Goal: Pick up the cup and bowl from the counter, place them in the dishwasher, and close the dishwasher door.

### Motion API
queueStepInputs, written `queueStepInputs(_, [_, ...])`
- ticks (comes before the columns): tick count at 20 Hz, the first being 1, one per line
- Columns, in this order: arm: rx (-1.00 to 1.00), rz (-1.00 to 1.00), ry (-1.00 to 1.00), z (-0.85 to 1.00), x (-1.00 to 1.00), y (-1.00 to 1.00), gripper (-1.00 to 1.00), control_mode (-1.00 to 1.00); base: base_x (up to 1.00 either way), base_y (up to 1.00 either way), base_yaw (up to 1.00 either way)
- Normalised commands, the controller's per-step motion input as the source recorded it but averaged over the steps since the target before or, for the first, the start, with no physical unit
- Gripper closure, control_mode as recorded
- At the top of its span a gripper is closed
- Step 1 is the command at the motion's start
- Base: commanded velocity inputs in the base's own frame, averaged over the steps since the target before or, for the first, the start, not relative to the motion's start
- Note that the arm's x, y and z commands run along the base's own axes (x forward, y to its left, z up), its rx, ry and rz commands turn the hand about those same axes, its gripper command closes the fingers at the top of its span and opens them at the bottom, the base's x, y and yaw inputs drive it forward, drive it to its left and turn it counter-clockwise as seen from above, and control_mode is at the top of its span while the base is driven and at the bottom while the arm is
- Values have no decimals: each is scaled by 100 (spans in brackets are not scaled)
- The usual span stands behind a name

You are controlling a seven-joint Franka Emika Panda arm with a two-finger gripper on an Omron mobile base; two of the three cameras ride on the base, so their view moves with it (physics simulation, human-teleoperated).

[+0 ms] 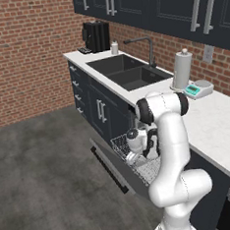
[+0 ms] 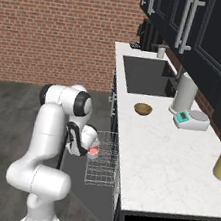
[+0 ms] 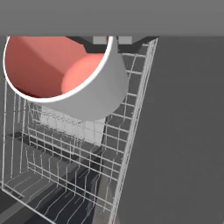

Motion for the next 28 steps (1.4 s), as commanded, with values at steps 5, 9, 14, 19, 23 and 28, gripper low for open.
queueStepInputs(5, [-2,2,-2,-28,14,0,-100,-100,0,0,0])
queueStepInputs(9, [0,0,-5,34,-2,0,-100,-100,0,0,0])
queueStepInputs(14, [-1,0,-5,98,-3,13,-100,-100,0,0,0])
queueStepInputs(19, [0,0,-1,100,0,18,-100,-100,0,0,0])
queueStepInputs(23, [0,0,0,100,14,13,-100,-100,0,0,0])
queueStepInputs(28, [0,0,0,100,8,17,-100,-100,0,0,0])
